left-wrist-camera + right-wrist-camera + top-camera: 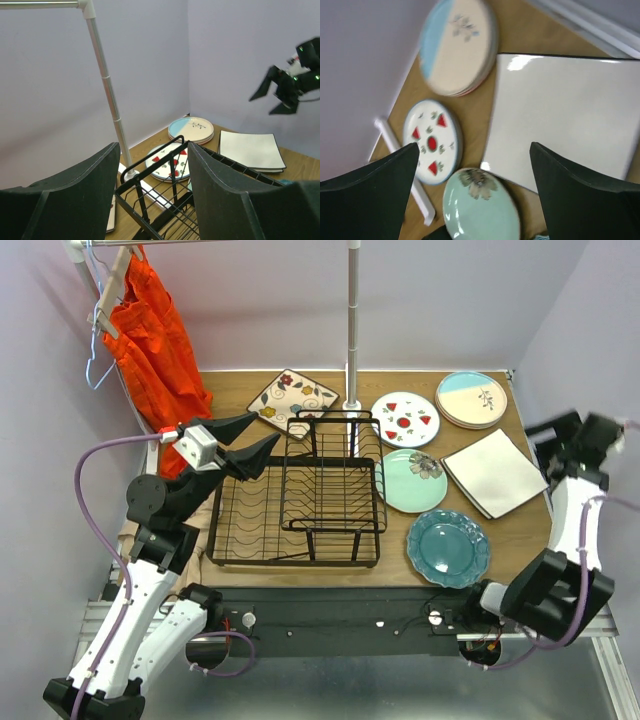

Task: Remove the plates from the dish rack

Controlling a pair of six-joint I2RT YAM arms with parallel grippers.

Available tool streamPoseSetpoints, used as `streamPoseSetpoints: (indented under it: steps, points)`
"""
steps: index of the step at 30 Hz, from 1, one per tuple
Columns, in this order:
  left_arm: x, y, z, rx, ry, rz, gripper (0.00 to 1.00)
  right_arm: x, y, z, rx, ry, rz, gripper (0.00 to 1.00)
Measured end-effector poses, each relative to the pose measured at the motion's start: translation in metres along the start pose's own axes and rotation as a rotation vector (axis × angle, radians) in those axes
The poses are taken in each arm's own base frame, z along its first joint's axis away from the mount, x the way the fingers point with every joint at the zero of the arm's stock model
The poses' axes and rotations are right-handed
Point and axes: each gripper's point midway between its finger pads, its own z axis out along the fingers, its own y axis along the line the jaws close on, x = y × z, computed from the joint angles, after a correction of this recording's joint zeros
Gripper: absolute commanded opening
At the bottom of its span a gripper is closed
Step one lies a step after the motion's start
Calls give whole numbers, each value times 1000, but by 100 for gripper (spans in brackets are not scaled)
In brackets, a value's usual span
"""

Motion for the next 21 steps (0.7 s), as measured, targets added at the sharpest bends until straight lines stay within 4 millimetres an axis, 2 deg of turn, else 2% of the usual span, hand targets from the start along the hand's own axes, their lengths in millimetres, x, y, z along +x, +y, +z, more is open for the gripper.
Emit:
streamPoseSetpoints:
  steps: [1, 2, 4, 5, 6, 8, 10, 11, 14, 17, 21]
  points:
    - [1, 1, 1, -1, 4, -2, 65, 3, 14, 0, -25, 15, -25, 100]
    - [2, 1, 1, -1, 6, -3, 65, 8, 59, -3, -112, 40, -106, 100]
    - [5, 2, 2, -2, 14, -7, 65, 19, 110, -12, -219, 71, -199, 100]
    - [8, 3, 4, -2, 24, -12, 66, 31, 138, -20, -288, 93, -248, 100]
    - [10, 4, 5, -4, 32, -16, 66, 39, 155, -29, -333, 107, -277, 100]
    - [9, 5, 9, -5, 45, -24, 66, 58, 189, -58, -447, 145, -344, 100]
    - [7, 7, 14, -7, 62, -37, 65, 64, 206, -79, -523, 158, -379, 100]
    - [2, 7, 18, -5, 65, -45, 65, 70, 218, -98, -590, 172, -407, 100]
    - [-12, 2, 22, 24, 53, -58, 66, 78, 233, -143, -731, 198, -451, 100]
    - [-23, -7, 21, 66, 40, -77, 65, 76, 230, -192, -846, 182, -482, 100]
    - [-26, -19, 16, 109, 44, -110, 65, 75, 219, -235, -934, 145, -494, 100]
